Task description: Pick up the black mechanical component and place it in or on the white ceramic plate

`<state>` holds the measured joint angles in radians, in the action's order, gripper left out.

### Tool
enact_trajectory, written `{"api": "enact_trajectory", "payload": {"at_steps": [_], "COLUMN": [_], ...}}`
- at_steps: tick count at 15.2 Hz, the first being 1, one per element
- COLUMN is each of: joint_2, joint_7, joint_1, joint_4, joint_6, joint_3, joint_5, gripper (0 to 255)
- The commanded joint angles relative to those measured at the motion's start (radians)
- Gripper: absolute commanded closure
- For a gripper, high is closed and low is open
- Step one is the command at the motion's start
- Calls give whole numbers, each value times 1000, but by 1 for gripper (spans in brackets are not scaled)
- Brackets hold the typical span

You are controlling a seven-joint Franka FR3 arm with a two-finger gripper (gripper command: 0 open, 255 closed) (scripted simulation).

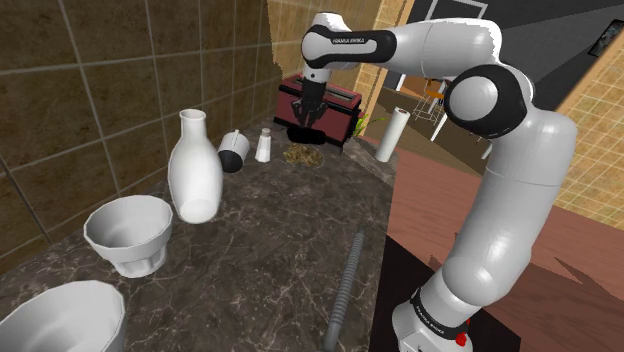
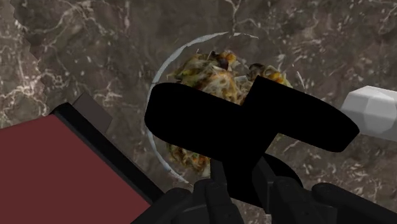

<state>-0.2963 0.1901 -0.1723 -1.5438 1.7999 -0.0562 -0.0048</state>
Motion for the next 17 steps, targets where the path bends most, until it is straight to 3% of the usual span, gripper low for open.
{"api": "enact_trajectory", "payload": {"at_steps": [1,6,13,14,17], "joint_2": [-8,-16,-16,-15,-19], "joint_7": [0,0,0,0,3], "joint_1": [0,0,0,0,2], "joint_4": [-14,-62,-62,-67,-62], "joint_6": [23,79,79,83,82], "joint_3": [0,1,0,0,-1], "joint_5": [0,-1,-1,-1,-1], "gripper": [255,255,255,0,0]}}
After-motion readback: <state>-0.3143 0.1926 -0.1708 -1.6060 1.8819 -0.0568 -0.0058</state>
